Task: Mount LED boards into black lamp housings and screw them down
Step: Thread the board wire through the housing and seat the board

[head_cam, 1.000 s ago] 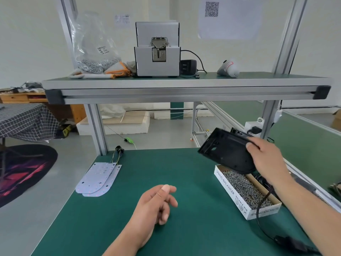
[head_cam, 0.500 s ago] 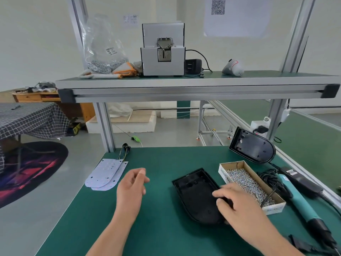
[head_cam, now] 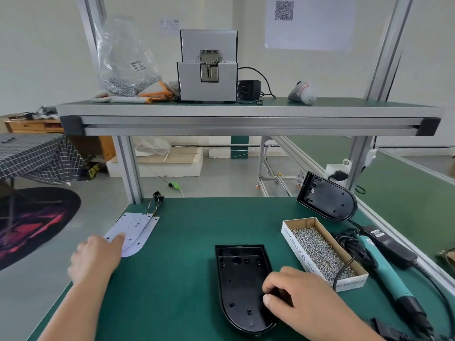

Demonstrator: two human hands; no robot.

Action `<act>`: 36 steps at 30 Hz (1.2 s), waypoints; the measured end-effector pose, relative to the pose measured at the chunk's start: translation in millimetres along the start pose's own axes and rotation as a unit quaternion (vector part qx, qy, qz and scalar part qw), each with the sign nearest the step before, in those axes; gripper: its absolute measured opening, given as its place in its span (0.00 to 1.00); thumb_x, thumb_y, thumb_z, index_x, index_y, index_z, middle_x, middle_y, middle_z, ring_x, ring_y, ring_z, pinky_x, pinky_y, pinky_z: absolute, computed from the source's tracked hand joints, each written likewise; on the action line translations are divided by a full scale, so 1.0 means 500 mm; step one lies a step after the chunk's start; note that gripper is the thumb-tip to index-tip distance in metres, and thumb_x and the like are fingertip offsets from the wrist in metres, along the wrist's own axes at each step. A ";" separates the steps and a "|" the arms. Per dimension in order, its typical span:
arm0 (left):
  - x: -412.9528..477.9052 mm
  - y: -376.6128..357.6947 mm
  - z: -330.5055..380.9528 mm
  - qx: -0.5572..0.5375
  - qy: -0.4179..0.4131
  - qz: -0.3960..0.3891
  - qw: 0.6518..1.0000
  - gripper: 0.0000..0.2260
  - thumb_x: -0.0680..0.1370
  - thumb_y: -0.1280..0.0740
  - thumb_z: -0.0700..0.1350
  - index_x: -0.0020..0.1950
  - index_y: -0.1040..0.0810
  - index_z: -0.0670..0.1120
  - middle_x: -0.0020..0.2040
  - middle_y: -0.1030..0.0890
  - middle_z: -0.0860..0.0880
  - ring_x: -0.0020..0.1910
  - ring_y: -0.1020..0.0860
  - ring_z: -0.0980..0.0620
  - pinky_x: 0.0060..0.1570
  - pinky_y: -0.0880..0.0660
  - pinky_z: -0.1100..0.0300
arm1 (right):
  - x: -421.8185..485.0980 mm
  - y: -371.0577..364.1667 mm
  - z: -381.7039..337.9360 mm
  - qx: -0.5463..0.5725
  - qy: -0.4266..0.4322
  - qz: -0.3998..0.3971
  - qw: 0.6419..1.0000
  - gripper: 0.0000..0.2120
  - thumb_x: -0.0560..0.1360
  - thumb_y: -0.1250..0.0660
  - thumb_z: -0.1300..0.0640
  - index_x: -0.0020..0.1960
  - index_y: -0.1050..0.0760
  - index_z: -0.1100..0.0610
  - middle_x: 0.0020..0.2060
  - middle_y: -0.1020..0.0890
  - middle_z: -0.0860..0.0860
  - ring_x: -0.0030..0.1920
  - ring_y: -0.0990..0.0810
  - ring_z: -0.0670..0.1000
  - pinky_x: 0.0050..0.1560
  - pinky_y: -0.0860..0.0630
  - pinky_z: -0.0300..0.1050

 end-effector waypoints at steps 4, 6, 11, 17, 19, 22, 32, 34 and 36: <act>0.001 -0.005 0.008 0.034 -0.007 -0.016 0.999 0.20 0.79 0.33 0.60 0.56 0.23 0.43 0.51 0.20 0.40 0.51 0.21 0.38 0.57 0.24 0.45 | 0.006 -0.001 0.005 0.010 0.001 0.000 1.000 0.17 0.75 0.46 0.28 0.60 0.32 0.32 0.47 0.24 0.40 0.48 0.24 0.40 0.47 0.32 0.35; 0.003 -0.003 0.005 0.015 -0.006 -0.012 1.000 0.19 0.79 0.31 0.59 0.54 0.24 0.43 0.49 0.20 0.41 0.49 0.21 0.38 0.57 0.23 0.44 | 0.007 -0.003 0.006 0.007 -0.002 0.000 1.000 0.19 0.75 0.47 0.28 0.63 0.33 0.31 0.48 0.24 0.39 0.48 0.24 0.40 0.48 0.32 0.35; 0.002 0.009 -0.001 -0.077 -0.022 0.046 0.996 0.18 0.76 0.26 0.49 0.61 0.24 0.42 0.54 0.20 0.38 0.57 0.23 0.34 0.55 0.23 0.42 | 0.007 -0.005 0.013 0.011 -0.010 0.004 1.000 0.25 0.74 0.48 0.26 0.70 0.38 0.28 0.54 0.24 0.35 0.55 0.24 0.39 0.57 0.30 0.37; -0.006 0.032 0.011 -0.361 -0.075 0.068 0.927 0.12 0.79 0.32 0.40 0.59 0.17 0.52 0.51 0.18 0.47 0.45 0.20 0.41 0.50 0.26 0.50 | 0.011 -0.004 0.019 0.028 -0.020 0.011 0.999 0.31 0.72 0.48 0.24 0.74 0.36 0.31 0.48 0.25 0.40 0.51 0.24 0.39 0.53 0.29 0.35; -0.005 0.024 0.016 -0.481 -0.038 0.002 0.876 0.11 0.79 0.32 0.36 0.48 0.15 0.51 0.46 0.15 0.47 0.39 0.16 0.45 0.50 0.22 0.52 | 0.013 -0.003 0.024 0.033 -0.024 0.011 0.999 0.33 0.72 0.48 0.24 0.74 0.34 0.32 0.46 0.25 0.42 0.49 0.25 0.40 0.50 0.29 0.35; -0.008 -0.008 0.031 -0.661 0.033 -0.107 0.742 0.11 0.84 0.36 0.30 0.64 0.20 0.38 0.54 0.15 0.41 0.40 0.11 0.51 0.44 0.14 0.54 | 0.013 -0.003 0.032 0.044 -0.031 0.018 0.998 0.33 0.72 0.48 0.24 0.73 0.33 0.33 0.45 0.24 0.42 0.49 0.25 0.40 0.50 0.28 0.36; -0.099 -0.001 0.123 -0.680 -0.093 -0.335 0.645 0.21 0.83 0.41 0.32 0.76 0.26 0.40 0.68 0.17 0.42 0.62 0.15 0.45 0.48 0.15 0.59 | 0.016 -0.007 0.044 0.057 -0.025 0.052 0.997 0.34 0.74 0.44 0.23 0.76 0.35 0.35 0.42 0.24 0.42 0.50 0.24 0.40 0.50 0.26 0.39; -0.127 0.009 0.139 -0.643 -0.127 -0.364 0.662 0.23 0.78 0.38 0.32 0.74 0.24 0.42 0.67 0.16 0.43 0.56 0.13 0.47 0.45 0.14 0.57 | 0.016 -0.006 0.047 0.064 -0.027 0.068 0.995 0.35 0.73 0.45 0.22 0.76 0.35 0.35 0.44 0.24 0.40 0.51 0.25 0.39 0.48 0.28 0.38; -0.151 0.017 0.150 -0.603 -0.156 -0.393 0.677 0.24 0.75 0.36 0.32 0.72 0.23 0.41 0.65 0.16 0.41 0.51 0.13 0.46 0.42 0.15 0.54 | 0.017 -0.004 0.049 0.070 -0.026 0.093 0.993 0.35 0.73 0.46 0.22 0.75 0.34 0.36 0.47 0.25 0.37 0.52 0.24 0.39 0.49 0.28 0.36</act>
Point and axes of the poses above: each hand's wrist, its own x-axis towards the middle knuckle, its own y-axis out of the back of the hand, z = x × y, the point moved 5 cm from there along x, towards the middle knuckle
